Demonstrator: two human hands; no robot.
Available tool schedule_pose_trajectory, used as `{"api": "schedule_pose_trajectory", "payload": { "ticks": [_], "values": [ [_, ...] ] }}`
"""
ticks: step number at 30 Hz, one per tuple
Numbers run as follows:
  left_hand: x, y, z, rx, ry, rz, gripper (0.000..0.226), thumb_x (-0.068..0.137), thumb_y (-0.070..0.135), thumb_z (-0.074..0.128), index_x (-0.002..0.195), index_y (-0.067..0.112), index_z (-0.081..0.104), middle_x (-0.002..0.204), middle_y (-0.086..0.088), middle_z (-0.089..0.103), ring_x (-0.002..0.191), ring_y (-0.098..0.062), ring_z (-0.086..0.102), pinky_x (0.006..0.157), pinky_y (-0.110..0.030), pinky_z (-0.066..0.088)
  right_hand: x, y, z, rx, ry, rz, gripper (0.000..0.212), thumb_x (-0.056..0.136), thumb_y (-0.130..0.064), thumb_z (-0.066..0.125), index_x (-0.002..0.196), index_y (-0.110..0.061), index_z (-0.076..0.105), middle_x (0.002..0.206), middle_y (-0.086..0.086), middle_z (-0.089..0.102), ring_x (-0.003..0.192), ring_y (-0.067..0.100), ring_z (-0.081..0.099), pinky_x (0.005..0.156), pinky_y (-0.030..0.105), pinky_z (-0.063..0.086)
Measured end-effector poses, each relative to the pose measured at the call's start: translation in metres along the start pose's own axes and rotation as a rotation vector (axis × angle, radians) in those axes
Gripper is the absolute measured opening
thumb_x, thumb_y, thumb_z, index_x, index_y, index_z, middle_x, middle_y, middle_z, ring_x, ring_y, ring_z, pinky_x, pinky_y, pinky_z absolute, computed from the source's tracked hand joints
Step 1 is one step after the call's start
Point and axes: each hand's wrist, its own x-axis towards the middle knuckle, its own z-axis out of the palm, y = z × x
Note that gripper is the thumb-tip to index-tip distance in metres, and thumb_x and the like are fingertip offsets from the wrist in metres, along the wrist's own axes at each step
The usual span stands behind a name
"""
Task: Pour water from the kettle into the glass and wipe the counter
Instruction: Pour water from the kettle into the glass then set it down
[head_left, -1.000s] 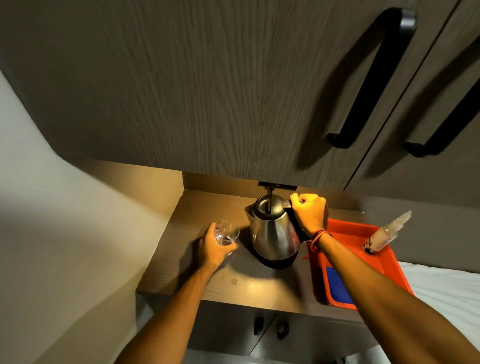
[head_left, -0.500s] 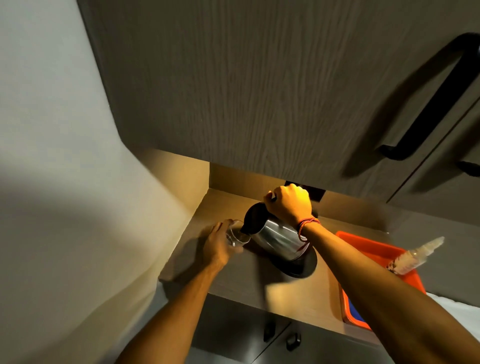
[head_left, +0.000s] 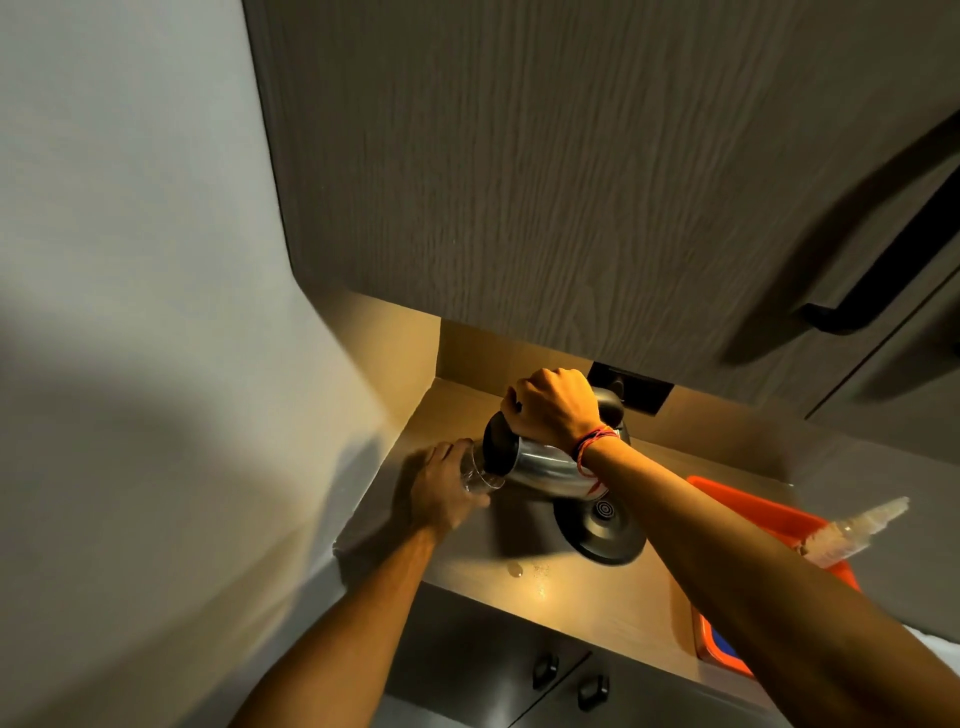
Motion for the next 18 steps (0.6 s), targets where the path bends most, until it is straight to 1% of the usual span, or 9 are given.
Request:
{"api": "schedule_pose_trajectory", "payload": {
  "ticks": [4, 7, 9, 10, 12, 15, 16, 18],
  "values": [
    [0.002, -0.004, 0.004, -0.006, 0.012, -0.011, 0.077, 0.064, 0.031, 0.090, 0.134, 0.020, 0.059, 0.134, 0.001, 0.061, 0.128, -0.020, 0.052, 0.099, -0.042, 0.054, 0.003, -0.005, 0.002, -0.057, -0.009, -0.037, 0.045, 0.077, -0.031, 0.067, 0.045, -0.017, 0.039, 0.044, -0.009, 0.029, 0.035, 0.014, 0.027, 0.047, 0.011, 0.004],
    [0.002, -0.006, 0.005, -0.009, 0.000, -0.010, 0.078, 0.065, 0.032, 0.089, 0.136, 0.019, 0.058, 0.137, 0.000, 0.059, 0.130, -0.021, 0.051, 0.102, -0.043, 0.052, 0.004, -0.006, 0.005, -0.081, -0.047, -0.046, 0.044, 0.082, -0.033, 0.061, 0.044, -0.015, 0.048, 0.043, -0.008, 0.035, 0.035, 0.016, 0.030, 0.046, 0.014, 0.011],
    [0.003, -0.008, 0.005, -0.001, -0.004, -0.010, 0.079, 0.065, 0.033, 0.089, 0.136, 0.019, 0.057, 0.139, 0.000, 0.058, 0.132, -0.021, 0.050, 0.103, -0.043, 0.052, 0.005, -0.006, 0.007, -0.075, -0.068, -0.050, 0.043, 0.084, -0.033, 0.058, 0.046, -0.016, 0.047, 0.044, -0.008, 0.038, 0.036, 0.016, 0.033, 0.046, 0.015, 0.016],
    [0.003, -0.008, 0.005, -0.001, -0.006, -0.012, 0.079, 0.065, 0.033, 0.089, 0.136, 0.019, 0.057, 0.139, 0.000, 0.058, 0.132, -0.021, 0.050, 0.102, -0.043, 0.052, 0.005, -0.006, 0.007, -0.072, -0.074, -0.044, 0.043, 0.085, -0.033, 0.058, 0.047, -0.017, 0.045, 0.044, -0.008, 0.038, 0.036, 0.015, 0.034, 0.046, 0.015, 0.016],
    [0.003, -0.008, 0.006, -0.006, -0.011, -0.015, 0.080, 0.066, 0.034, 0.089, 0.137, 0.019, 0.057, 0.138, 0.000, 0.058, 0.131, -0.021, 0.050, 0.102, -0.042, 0.052, 0.005, -0.003, 0.005, -0.056, -0.075, -0.020, 0.043, 0.083, -0.031, 0.061, 0.048, -0.018, 0.041, 0.045, -0.008, 0.035, 0.036, 0.014, 0.032, 0.046, 0.014, 0.012],
    [0.004, -0.008, 0.006, -0.041, -0.009, -0.024, 0.079, 0.065, 0.035, 0.089, 0.137, 0.022, 0.057, 0.133, 0.001, 0.061, 0.125, -0.019, 0.055, 0.100, -0.037, 0.053, -0.001, 0.005, 0.000, 0.021, -0.005, 0.022, 0.046, 0.077, -0.027, 0.071, 0.053, -0.020, 0.032, 0.049, -0.009, 0.029, 0.036, 0.013, 0.026, 0.050, 0.012, 0.005],
    [0.005, -0.006, 0.007, -0.055, -0.007, -0.027, 0.077, 0.065, 0.034, 0.088, 0.135, 0.023, 0.057, 0.131, 0.001, 0.062, 0.121, -0.019, 0.057, 0.098, -0.035, 0.054, -0.003, 0.010, -0.001, 0.033, 0.008, 0.051, 0.047, 0.078, -0.027, 0.071, 0.054, -0.020, 0.031, 0.049, -0.008, 0.029, 0.036, 0.014, 0.026, 0.050, 0.013, 0.005],
    [0.008, -0.001, 0.008, -0.091, -0.013, -0.042, 0.073, 0.066, 0.033, 0.088, 0.133, 0.026, 0.059, 0.128, 0.001, 0.064, 0.118, -0.019, 0.059, 0.095, -0.037, 0.056, -0.007, 0.020, 0.001, 0.060, -0.012, 0.160, 0.046, 0.083, -0.029, 0.068, 0.053, -0.018, 0.034, 0.048, -0.005, 0.032, 0.036, 0.016, 0.026, 0.047, 0.014, 0.008]
  ]
}}
